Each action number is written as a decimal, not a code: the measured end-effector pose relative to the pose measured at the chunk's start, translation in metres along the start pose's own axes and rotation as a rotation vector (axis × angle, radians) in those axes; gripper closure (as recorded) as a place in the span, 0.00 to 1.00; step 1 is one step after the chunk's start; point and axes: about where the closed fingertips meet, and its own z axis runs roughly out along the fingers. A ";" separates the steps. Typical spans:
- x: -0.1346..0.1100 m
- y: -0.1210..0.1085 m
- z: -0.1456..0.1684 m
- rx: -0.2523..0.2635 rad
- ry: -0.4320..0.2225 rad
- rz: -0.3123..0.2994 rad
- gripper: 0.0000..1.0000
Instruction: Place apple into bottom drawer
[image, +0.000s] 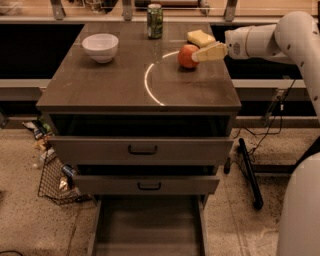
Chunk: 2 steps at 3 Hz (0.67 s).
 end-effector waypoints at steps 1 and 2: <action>-0.016 0.006 0.022 -0.045 -0.044 -0.017 0.00; -0.025 0.019 0.040 -0.088 -0.066 -0.023 0.00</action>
Offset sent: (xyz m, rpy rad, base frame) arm 0.0251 0.0648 0.0123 0.0671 -0.0455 0.1399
